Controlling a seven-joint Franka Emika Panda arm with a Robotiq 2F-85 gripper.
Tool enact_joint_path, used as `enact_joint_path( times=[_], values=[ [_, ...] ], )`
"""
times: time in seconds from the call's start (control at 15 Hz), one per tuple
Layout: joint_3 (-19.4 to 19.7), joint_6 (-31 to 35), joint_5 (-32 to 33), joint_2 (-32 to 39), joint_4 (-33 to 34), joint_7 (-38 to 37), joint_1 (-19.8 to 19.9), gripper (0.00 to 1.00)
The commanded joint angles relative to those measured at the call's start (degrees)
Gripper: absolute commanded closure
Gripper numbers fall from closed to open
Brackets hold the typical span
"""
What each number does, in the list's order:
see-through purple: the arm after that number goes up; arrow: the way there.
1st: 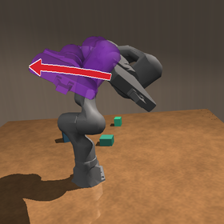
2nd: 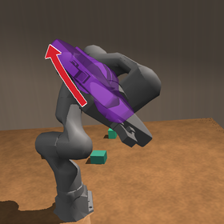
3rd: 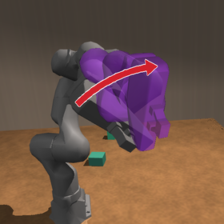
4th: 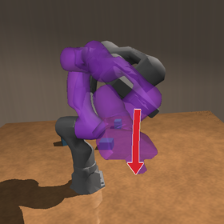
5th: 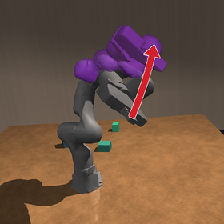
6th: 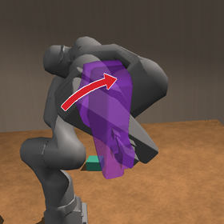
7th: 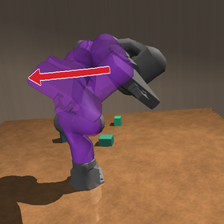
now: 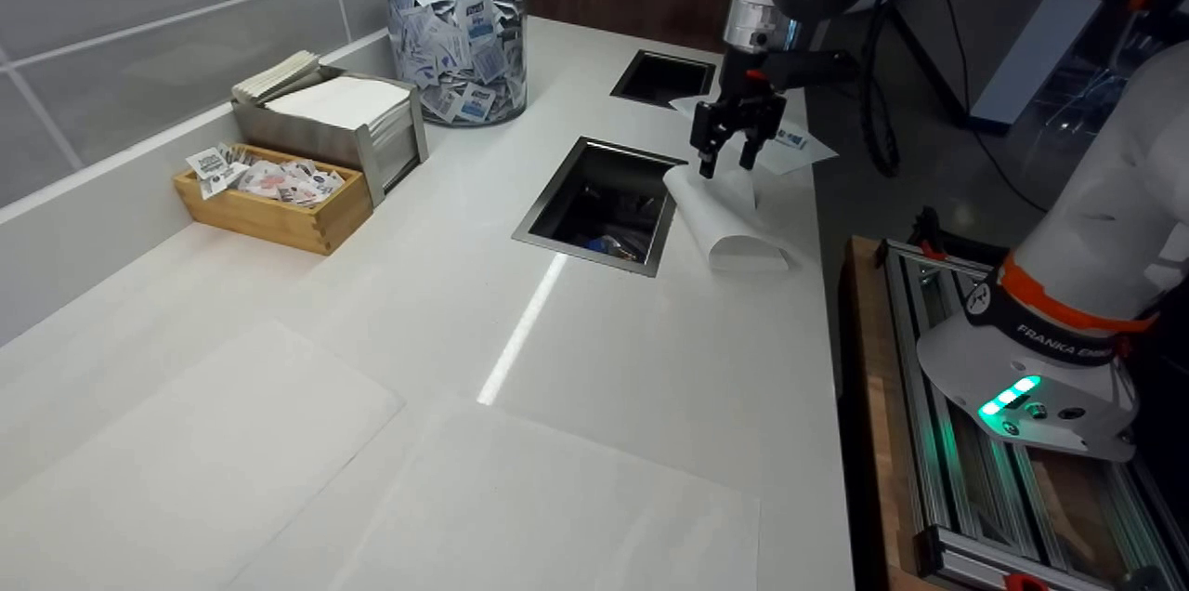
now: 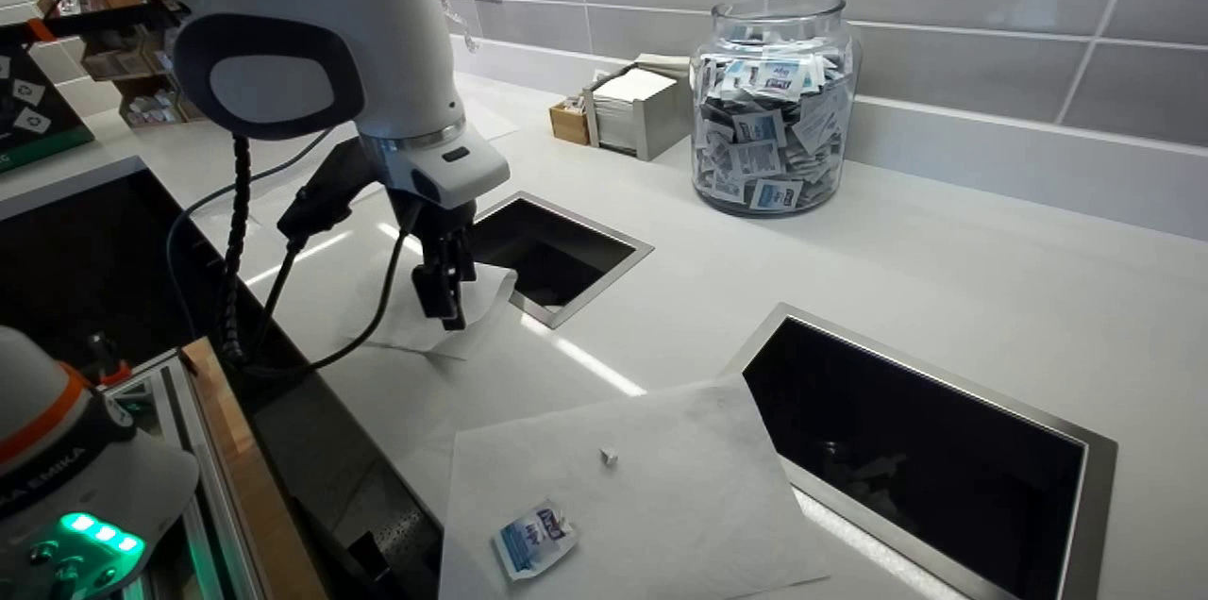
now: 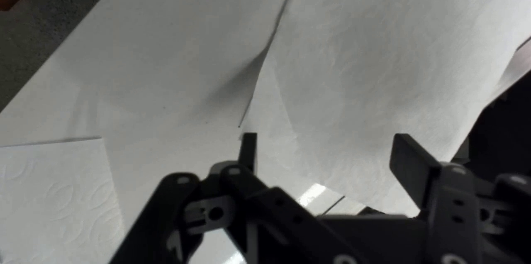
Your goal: Fold the white tissue on the left in half from left to right, pick up the folded tissue and put it in the left bin
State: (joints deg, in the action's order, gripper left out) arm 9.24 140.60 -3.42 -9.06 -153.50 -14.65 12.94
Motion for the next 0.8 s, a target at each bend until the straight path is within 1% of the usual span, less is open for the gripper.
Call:
enact_joint_path(
  times=[0.0,0.2,0.27,0.47,0.67,0.73],
  values=[
    [1.1,-0.5,-2.9,3.7,2.1,2.7,-0.5,0.5],
    [1.4,-0.9,-4.1,5.8,3.1,3.3,-0.4,0.72],
    [1.4,-1.0,-4.4,6.3,3.4,3.4,-0.4,0.81],
    [1.8,-1.3,-4.7,7.9,4.3,3.2,-0.2,1.0],
    [2.0,-1.4,-4.6,8.1,4.5,3.3,-0.3,1.0],
    [1.9,-1.4,-4.5,7.6,4.1,3.6,-0.4,0.74]
  ],
)
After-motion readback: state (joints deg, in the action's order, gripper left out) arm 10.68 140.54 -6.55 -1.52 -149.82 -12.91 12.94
